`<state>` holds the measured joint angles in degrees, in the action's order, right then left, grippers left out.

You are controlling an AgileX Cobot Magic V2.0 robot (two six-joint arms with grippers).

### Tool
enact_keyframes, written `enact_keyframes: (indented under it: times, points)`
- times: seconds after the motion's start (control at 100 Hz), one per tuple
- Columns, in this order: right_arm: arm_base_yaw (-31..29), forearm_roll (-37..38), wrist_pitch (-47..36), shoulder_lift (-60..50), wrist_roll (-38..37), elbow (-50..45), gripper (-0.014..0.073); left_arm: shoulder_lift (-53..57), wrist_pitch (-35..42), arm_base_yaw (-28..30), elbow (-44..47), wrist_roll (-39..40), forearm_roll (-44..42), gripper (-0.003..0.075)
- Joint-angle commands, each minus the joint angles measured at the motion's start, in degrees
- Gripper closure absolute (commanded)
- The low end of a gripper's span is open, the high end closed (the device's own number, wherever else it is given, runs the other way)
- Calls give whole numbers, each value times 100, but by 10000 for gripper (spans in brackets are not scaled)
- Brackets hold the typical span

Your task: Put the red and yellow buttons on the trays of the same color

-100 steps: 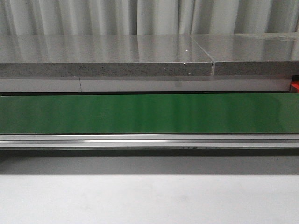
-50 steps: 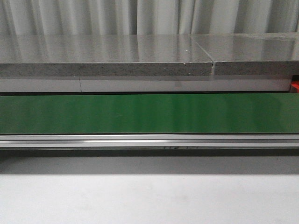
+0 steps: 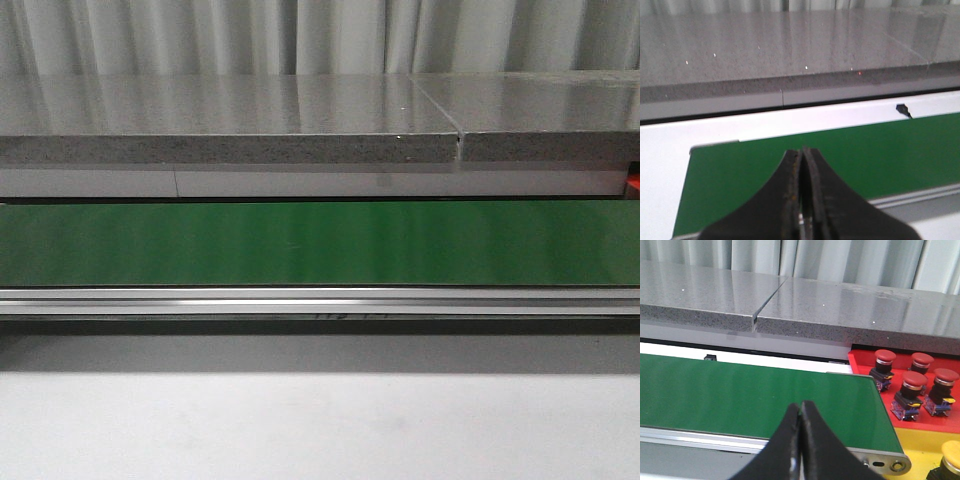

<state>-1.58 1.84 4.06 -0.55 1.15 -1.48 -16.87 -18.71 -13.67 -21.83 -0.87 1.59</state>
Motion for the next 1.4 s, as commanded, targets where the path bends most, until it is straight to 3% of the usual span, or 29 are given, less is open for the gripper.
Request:
enact_keyframes:
  times: [0.0, 0.14, 0.42, 0.95, 1.39]
  points:
    - [1, 54, -463, -95, 11, 55, 661, 0, 1123, 186, 94, 13, -42, 739]
    - [1, 54, -463, -95, 11, 55, 661, 324, 1674, 610, 633, 13, -42, 739]
    - [1, 54, -463, -95, 11, 55, 661, 1556, 1666, 1200, 1499, 13, -17, 739]
    - [1, 54, -463, -95, 11, 55, 661, 1941, 1932, 1198, 2373, 207, -17, 739]
    - [1, 54, -463, -95, 11, 55, 661, 1941, 1955, 1198, 2369, 207, -18, 739]
